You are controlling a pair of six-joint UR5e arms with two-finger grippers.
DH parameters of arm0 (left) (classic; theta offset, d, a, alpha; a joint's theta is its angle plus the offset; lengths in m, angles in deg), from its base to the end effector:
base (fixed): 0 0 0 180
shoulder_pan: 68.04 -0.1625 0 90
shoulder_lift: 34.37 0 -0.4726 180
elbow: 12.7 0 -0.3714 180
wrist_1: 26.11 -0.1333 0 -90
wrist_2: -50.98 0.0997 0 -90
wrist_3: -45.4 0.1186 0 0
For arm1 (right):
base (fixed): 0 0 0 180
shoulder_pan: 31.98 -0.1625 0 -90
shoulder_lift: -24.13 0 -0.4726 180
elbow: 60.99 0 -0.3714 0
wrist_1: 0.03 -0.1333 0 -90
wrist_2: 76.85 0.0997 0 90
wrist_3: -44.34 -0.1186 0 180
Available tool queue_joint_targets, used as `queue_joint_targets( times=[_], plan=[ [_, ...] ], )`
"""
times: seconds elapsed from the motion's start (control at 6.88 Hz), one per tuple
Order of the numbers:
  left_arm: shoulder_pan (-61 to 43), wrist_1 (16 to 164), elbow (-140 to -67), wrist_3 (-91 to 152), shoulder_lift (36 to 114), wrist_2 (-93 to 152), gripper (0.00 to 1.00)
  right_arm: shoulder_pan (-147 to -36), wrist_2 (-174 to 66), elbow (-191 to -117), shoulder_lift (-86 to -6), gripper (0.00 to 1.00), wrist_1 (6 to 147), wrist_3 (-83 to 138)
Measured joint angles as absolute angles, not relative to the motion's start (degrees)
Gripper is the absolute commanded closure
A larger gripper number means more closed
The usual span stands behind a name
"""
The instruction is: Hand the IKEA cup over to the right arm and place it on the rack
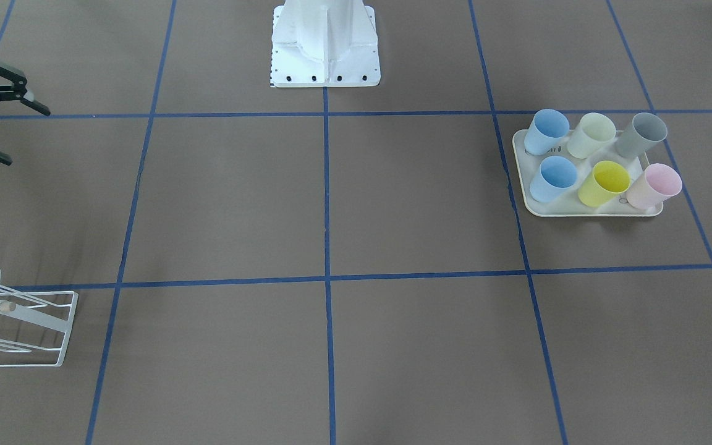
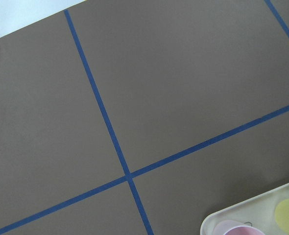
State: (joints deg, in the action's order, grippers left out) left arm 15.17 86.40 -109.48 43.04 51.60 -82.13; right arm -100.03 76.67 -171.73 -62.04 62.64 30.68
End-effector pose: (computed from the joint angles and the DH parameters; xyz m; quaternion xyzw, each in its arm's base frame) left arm 0.0031 -0.4678 0.6519 0.1741 0.3736 0.1153 0.9038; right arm -0.1514 -0.4484 0.4338 0.2095 -0.5644 -0.2850 0.7459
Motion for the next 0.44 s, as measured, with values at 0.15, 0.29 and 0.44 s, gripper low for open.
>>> queue_joint_targets(
  times=[0.15, 0.29, 0.44],
  plan=[
    [14.29, 93.09, -106.82, 38.84, 49.79, -82.15, 0.0, -97.91, 75.89, -171.91, -59.91, 0.06, 62.15, 29.55],
    [13.66, 98.79, -104.88, 34.61, 48.35, -82.15, 0.0, -95.44, 73.72, -172.13, -57.65, 0.06, 60.53, 25.96],
    [12.97, 102.64, -104.11, 30.69, 47.34, -82.11, 0.0, -91.81, 68.69, -172.19, -55.45, 0.06, 56.47, 20.2]
  ],
)
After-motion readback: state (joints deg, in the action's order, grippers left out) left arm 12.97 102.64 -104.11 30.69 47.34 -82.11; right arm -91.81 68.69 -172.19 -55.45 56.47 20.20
